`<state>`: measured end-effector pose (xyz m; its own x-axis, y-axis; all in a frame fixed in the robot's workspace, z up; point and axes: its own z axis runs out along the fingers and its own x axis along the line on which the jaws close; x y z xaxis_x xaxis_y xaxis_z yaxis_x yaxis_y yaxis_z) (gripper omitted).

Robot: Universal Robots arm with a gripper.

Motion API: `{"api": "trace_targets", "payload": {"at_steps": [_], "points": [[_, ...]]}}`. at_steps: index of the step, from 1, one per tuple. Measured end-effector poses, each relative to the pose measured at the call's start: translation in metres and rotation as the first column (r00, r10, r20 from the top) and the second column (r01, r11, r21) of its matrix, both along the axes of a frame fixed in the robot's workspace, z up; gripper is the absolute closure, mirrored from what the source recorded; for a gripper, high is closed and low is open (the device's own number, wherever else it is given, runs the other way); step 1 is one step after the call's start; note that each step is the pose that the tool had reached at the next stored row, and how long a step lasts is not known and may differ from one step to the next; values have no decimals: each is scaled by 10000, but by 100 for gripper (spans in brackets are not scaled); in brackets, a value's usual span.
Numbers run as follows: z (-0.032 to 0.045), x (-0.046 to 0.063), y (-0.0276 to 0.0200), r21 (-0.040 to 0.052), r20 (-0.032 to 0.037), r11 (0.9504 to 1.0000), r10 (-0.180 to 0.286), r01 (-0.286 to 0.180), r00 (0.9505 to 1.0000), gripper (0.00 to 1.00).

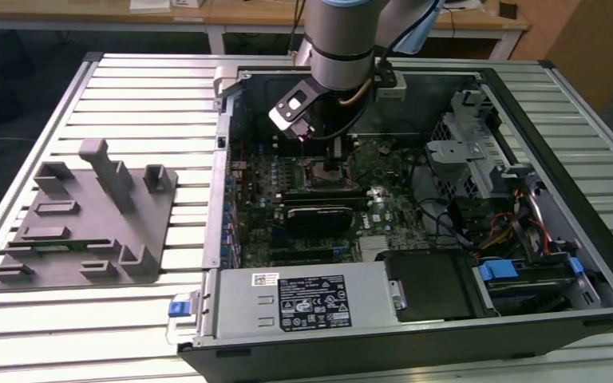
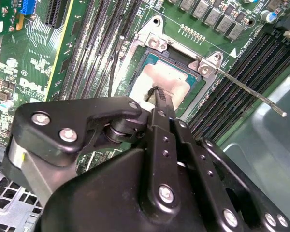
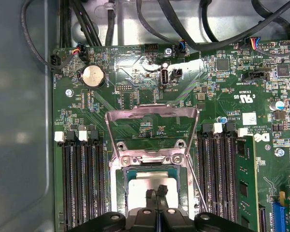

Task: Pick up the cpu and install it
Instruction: 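Place the cpu into insertion slot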

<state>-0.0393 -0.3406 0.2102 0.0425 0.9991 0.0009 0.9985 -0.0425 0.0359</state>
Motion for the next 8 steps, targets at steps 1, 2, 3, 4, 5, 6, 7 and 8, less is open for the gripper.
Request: {"api": "trace_targets", "payload": {"at_steps": [1, 2, 3, 4, 5, 6, 7, 8], "points": [[0, 0, 0, 0, 0, 10000, 0, 0, 10000, 89], [0, 0, 0, 0, 0, 10000, 0, 0, 10000, 89], [0, 0, 0, 0, 0, 10000, 0, 0, 10000, 89], [-1, 0, 0, -1, 0, 10000, 0, 0, 10000, 89], [-7, 0, 0, -1, -1, 10000, 0, 0, 10000, 89], [-15, 0, 0, -1, -1, 10000, -1, 1, 10000, 89], [-24, 0, 0, 0, 0, 10000, -1, 1, 10000, 89], [-31, 0, 0, 0, 0, 10000, 0, 0, 10000, 89]]}}
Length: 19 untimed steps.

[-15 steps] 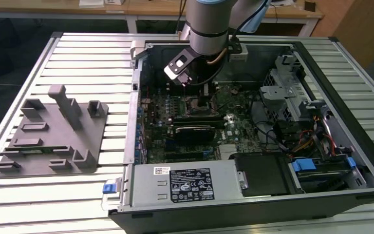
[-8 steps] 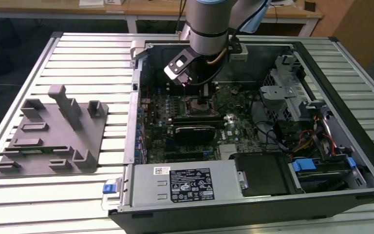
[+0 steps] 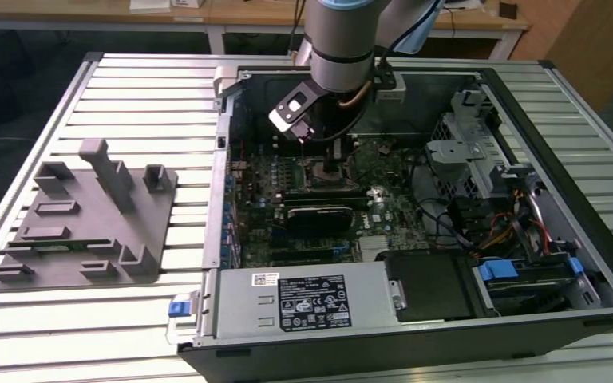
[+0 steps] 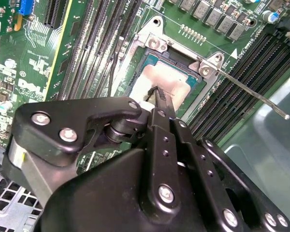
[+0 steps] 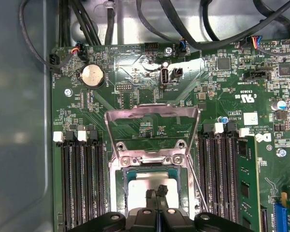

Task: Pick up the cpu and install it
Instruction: 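Place the cpu into insertion slot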

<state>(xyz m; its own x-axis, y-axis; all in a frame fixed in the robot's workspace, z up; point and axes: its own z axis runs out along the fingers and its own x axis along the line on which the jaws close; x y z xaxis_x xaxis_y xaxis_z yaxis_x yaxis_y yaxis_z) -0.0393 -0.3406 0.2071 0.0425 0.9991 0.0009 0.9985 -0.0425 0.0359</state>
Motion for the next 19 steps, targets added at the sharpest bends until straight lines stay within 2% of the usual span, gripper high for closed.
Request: {"api": "trace_targets", "payload": {"at_steps": [19], "points": [[-64, 0, 0, -3, -1, 10000, 0, 0, 10000, 89]]}}
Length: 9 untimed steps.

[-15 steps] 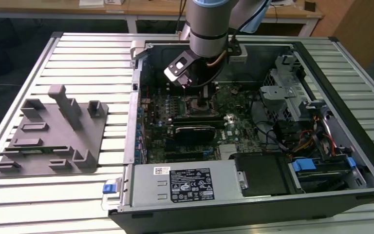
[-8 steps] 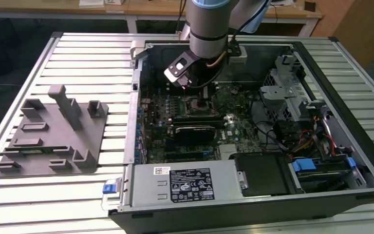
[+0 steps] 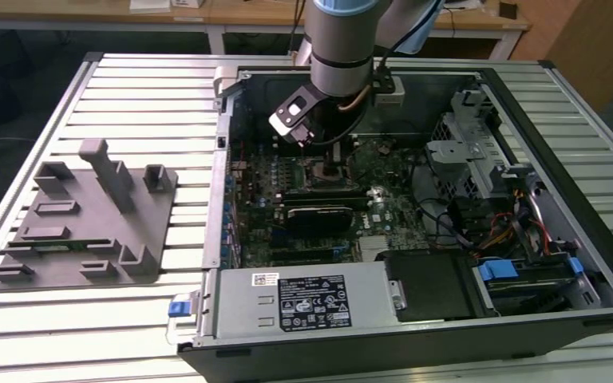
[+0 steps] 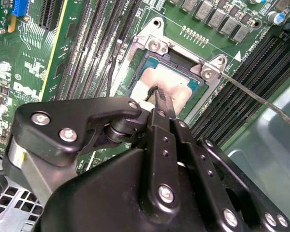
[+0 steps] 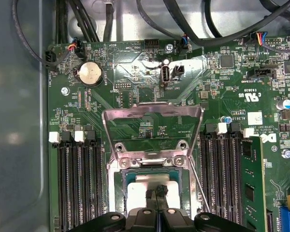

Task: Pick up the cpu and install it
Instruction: 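Place the cpu into insertion slot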

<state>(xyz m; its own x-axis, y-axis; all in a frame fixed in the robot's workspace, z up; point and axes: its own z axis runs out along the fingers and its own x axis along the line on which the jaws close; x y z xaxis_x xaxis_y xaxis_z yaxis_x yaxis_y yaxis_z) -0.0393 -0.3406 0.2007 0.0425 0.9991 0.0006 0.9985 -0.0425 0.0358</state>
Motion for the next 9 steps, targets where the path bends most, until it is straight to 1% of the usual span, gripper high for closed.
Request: {"api": "trace_targets", "payload": {"at_steps": [9], "points": [[-8, 0, 0, 1, 0, 10000, 0, 0, 10000, 89]]}}
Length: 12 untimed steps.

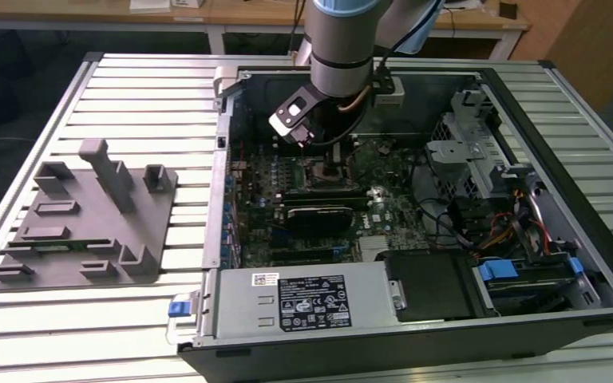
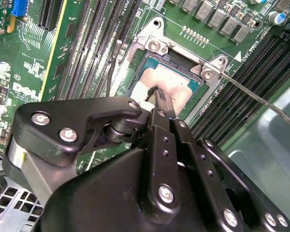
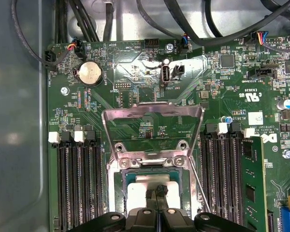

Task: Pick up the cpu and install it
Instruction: 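Place the cpu into insertion slot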

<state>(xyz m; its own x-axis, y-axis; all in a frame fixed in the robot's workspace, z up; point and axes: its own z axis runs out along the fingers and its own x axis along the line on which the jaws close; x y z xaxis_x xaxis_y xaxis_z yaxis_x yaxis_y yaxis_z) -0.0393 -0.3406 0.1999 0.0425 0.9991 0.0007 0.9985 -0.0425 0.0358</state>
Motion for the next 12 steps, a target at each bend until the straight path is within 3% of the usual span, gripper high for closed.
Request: {"api": "trace_targets", "payload": {"at_steps": [6, 12], "points": [[10, 0, 0, 2, 1, 10000, 0, 0, 10000, 89], [84, 0, 0, 1, 1, 10000, -1, 1, 10000, 89]]}}
